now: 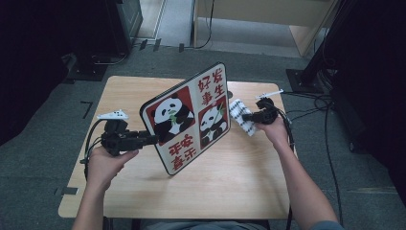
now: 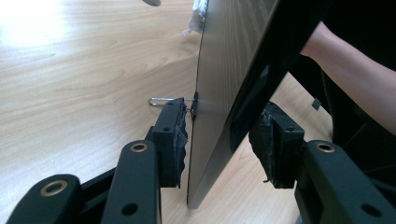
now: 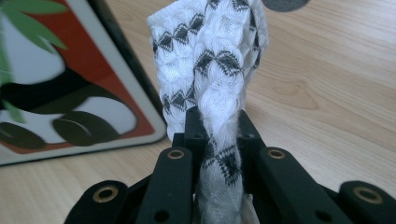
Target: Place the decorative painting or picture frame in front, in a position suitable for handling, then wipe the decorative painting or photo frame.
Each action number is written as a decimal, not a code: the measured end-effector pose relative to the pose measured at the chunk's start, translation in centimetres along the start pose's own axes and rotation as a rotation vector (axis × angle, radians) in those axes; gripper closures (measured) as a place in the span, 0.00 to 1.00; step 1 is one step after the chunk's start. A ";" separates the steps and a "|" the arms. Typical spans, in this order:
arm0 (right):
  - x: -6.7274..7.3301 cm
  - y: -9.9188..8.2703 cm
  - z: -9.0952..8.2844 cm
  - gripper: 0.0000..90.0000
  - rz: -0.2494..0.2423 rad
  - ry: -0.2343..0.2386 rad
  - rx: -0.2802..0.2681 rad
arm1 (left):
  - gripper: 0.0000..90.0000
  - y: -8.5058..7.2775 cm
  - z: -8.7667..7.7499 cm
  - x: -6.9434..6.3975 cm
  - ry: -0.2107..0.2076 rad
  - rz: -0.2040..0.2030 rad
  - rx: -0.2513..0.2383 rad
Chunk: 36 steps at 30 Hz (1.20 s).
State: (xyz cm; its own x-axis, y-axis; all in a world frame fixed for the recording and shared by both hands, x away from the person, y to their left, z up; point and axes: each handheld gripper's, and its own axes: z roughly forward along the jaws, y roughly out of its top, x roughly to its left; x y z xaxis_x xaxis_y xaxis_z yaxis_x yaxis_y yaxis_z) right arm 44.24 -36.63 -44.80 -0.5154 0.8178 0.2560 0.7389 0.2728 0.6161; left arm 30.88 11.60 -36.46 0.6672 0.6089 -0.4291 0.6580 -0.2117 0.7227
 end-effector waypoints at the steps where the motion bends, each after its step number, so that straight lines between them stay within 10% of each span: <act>1: 0.2 0.1 -0.1 0.91 -0.002 0.006 -0.001 | 0.63 0.0 0.2 0.0 0.000 0.001 0.002; 36: 3.5 3.3 -4.5 0.90 -0.043 0.050 -0.047 | 0.87 1.0 1.9 0.4 -0.041 0.045 -0.081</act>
State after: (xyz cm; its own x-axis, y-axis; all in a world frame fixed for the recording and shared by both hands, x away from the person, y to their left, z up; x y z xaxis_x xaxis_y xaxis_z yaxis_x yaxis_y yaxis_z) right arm 42.93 -35.18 -38.53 -0.5685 0.7790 0.2647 0.6949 0.2824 0.6614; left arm 32.50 10.20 -36.95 0.7103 0.5678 -0.4161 0.5979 -0.1745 0.7824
